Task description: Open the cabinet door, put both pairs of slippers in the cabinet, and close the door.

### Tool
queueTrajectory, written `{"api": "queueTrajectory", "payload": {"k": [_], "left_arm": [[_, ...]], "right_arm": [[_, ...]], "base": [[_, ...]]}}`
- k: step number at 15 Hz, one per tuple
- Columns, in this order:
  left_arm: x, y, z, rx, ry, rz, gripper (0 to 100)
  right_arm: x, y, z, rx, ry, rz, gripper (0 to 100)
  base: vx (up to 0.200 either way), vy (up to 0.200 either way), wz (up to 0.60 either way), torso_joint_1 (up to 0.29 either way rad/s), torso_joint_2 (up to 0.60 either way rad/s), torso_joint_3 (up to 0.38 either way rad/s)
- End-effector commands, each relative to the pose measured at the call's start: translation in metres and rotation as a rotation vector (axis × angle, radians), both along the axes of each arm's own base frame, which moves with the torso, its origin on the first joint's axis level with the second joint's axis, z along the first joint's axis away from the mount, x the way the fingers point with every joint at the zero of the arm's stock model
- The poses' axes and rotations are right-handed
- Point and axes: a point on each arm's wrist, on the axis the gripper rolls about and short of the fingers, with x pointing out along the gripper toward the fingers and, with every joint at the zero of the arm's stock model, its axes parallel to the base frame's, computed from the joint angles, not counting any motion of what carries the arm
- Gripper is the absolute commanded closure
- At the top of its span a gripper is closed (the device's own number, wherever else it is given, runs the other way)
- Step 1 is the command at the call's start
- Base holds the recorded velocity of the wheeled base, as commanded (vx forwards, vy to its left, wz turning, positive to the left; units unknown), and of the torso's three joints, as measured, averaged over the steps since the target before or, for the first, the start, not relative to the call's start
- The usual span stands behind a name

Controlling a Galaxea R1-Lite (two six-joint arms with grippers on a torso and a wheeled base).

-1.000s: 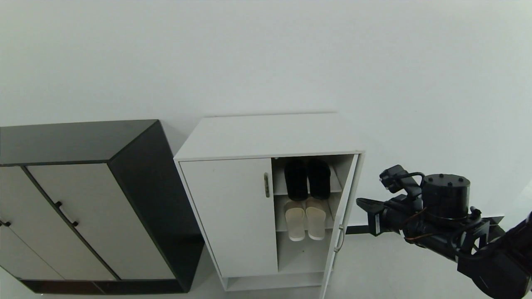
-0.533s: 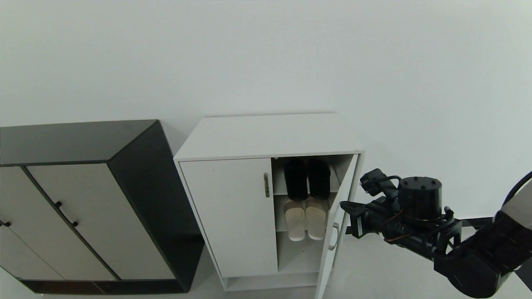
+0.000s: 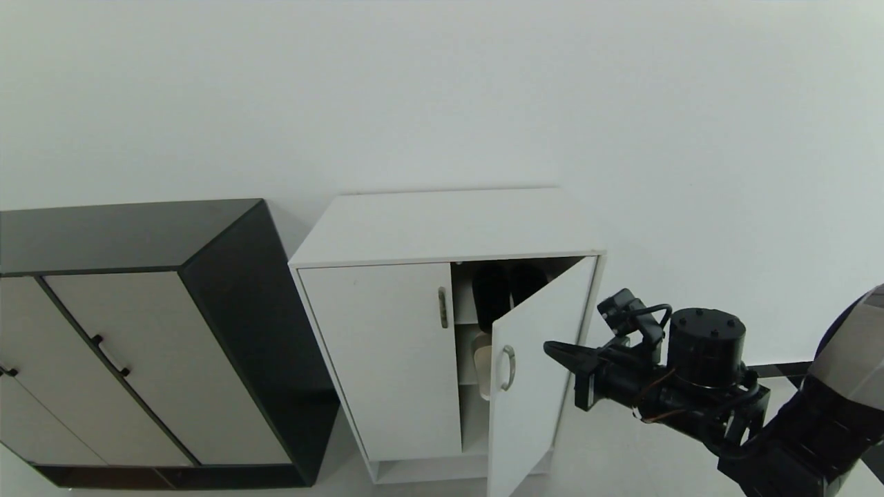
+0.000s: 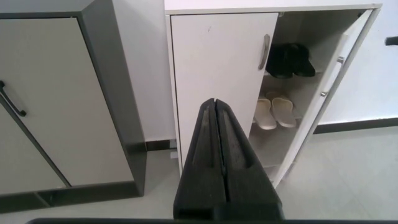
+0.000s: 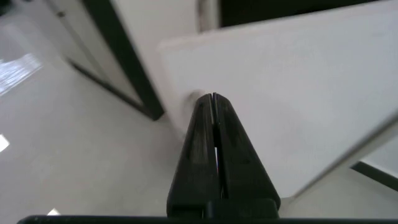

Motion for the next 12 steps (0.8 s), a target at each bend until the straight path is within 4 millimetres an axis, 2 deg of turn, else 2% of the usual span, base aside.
{"api": "queueTrajectory", "payload": {"k": [1, 4, 9, 12], "left_arm": [[0.0, 0.0, 0.0, 0.0, 0.001, 0.0, 100], [0.0, 0.0, 0.0, 0.0, 0.001, 0.0, 100], [0.0, 0.0, 0.0, 0.0, 0.001, 0.0, 100], [0.0, 0.0, 0.0, -0.001, 0.001, 0.0, 100]], "right_arm": [[-0.009, -0.008, -0.002, -0.014, 0.025, 0.015, 100], [-0.01, -0.01, -0.017, -0.07, 0.044, 0.024, 100], [-0.01, -0.009, -0.018, -0.072, 0.046, 0.029, 100], [-0.007, -0.005, -0.014, -0.061, 0.028, 0.031, 100]], "base": [[0.2, 0.0, 0.0, -0.007, 0.0, 0.007], [0.2, 0.0, 0.0, -0.012, 0.0, 0.005], [0.2, 0.0, 0.0, 0.008, 0.0, 0.003], [0.0, 0.0, 0.0, 0.0, 0.0, 0.0]]}}
